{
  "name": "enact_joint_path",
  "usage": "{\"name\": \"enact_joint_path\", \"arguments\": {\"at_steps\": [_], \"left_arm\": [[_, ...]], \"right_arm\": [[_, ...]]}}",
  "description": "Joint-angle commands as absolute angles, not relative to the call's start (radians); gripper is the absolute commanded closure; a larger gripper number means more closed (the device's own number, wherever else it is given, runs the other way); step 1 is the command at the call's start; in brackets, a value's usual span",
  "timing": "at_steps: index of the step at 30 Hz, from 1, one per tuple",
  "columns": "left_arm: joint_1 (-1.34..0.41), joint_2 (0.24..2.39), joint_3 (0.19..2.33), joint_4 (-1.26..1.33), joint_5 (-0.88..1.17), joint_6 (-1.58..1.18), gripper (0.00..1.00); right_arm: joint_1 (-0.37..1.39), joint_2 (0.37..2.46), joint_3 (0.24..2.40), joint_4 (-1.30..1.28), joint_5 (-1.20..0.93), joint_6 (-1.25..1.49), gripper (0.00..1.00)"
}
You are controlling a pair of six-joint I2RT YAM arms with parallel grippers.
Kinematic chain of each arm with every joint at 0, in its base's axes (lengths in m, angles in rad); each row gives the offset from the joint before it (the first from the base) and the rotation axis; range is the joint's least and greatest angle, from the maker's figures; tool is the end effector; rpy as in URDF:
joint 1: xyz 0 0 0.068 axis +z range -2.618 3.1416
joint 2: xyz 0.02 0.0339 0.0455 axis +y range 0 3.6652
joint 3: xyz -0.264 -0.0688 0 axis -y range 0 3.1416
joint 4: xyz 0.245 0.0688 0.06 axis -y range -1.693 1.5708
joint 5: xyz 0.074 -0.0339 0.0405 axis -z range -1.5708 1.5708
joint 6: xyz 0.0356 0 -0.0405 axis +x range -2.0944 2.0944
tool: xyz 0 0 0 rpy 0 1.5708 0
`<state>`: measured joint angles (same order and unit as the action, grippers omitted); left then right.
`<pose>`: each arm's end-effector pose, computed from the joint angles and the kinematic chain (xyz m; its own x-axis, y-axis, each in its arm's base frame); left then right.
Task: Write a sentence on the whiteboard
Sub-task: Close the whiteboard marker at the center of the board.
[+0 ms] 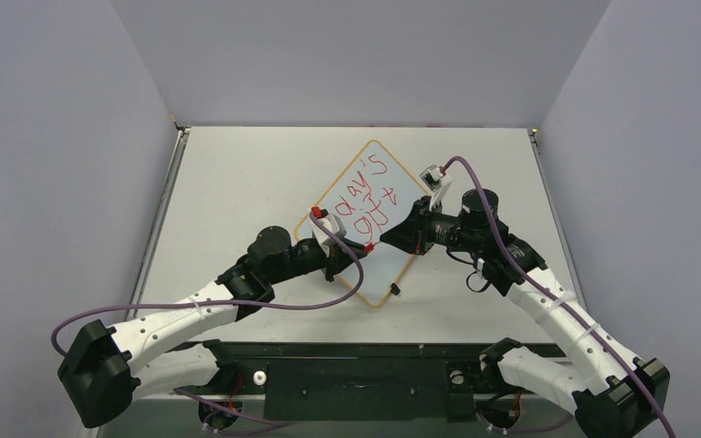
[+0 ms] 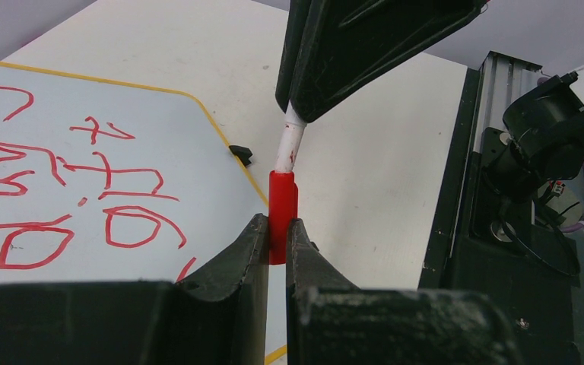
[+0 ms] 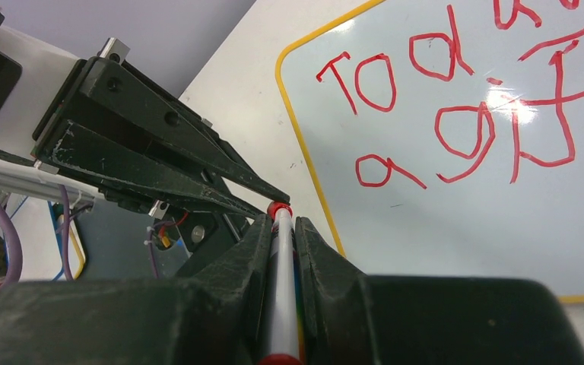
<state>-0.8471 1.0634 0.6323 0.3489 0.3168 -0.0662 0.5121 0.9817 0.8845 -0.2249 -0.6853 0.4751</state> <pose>0.1551 -0.1923 0.2875 -0.1150 0.0352 -0.9927 0.9121 0.3998 -0.0915 0.1801 0.1271 0.3368 -0.6583 0.0362 -0.7519 -0.6765 0.4095 0.6121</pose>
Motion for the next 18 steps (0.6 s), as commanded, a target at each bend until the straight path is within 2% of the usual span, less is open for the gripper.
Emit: {"name": "enact_joint_path", "arguments": {"at_steps": [1,18], "left_arm": [[-0.842,1.038,0.638,0.407,0.337,-0.056,1.00],[-0.843,1.040,0.644,0.402,0.390,-0.046,1.00]], "right_arm": [[0.522,0.992,0.882,-0.188,-0.713,0.450,1.00],[0.573,1.090,0.908,-0.232,-0.747,0.410,1.00]]}}
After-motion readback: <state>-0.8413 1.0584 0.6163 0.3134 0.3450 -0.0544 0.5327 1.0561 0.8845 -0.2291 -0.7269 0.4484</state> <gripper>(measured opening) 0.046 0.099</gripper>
